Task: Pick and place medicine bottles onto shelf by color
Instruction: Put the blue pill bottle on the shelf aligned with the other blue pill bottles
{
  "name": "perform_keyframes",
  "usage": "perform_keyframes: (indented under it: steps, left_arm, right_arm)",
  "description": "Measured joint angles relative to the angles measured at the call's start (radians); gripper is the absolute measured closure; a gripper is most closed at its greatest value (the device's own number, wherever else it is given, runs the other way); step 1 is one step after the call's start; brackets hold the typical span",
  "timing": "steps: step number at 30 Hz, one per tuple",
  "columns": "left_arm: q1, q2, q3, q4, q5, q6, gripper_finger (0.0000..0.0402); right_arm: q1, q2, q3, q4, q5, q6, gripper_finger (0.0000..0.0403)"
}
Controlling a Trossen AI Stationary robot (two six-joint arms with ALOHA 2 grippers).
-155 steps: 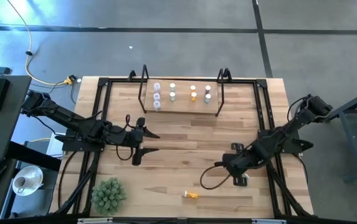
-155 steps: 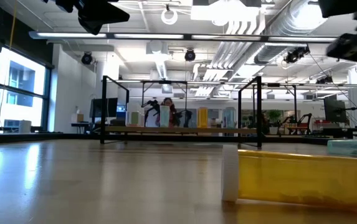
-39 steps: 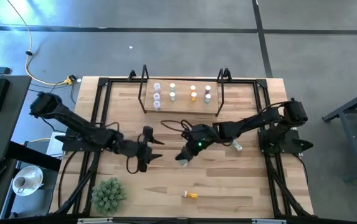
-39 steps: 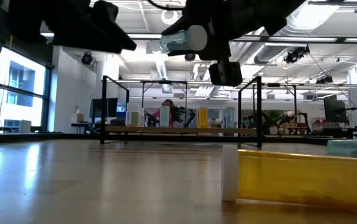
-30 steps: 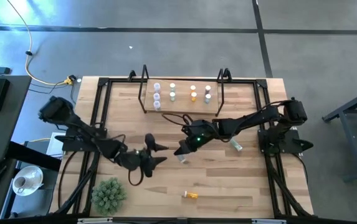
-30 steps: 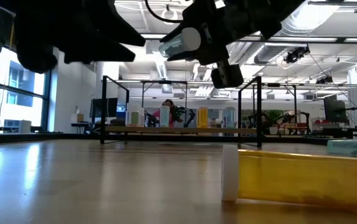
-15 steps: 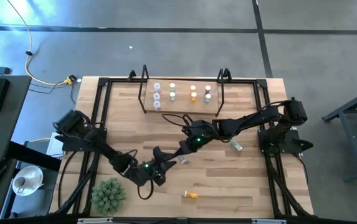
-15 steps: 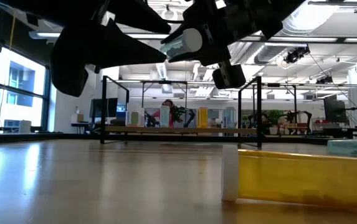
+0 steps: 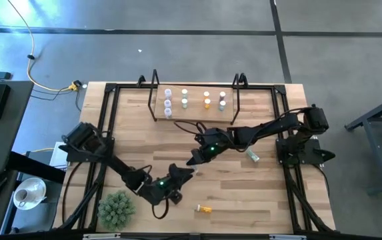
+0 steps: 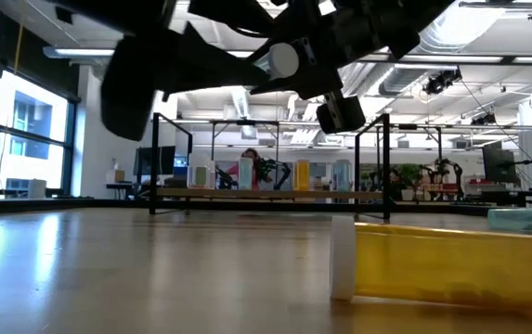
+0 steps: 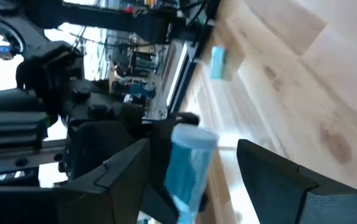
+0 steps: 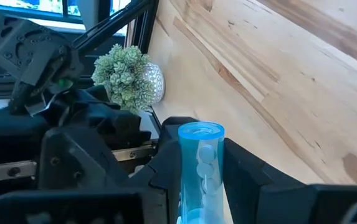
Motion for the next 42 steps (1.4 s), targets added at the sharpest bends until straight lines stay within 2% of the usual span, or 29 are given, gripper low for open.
perform_keyframes:
  steps: [13, 31, 38, 42]
  left_arm:
    - [0.057, 0.000, 0.001, 0.000, 0.032, 0.016, 0.0173]
    - [0.061, 0.000, 0.001, -0.001, 0.034, 0.019, 0.0296]
    - [0.056, 0.000, 0.001, -0.001, 0.052, 0.023, 0.0307]
    - [0.054, 0.000, 0.001, 0.000, 0.053, 0.019, 0.0308]
  right_arm:
    - [0.000, 0.000, 0.000, 0.003, -0.010, 0.000, 0.0322]
    - [0.000, 0.000, 0.000, 0.006, -0.035, -0.046, 0.0322]
    - [0.002, 0.000, -0.001, 0.004, -0.038, -0.104, 0.0320]
    - [0.002, 0.000, -0.001, 0.003, -0.036, -0.144, 0.0298]
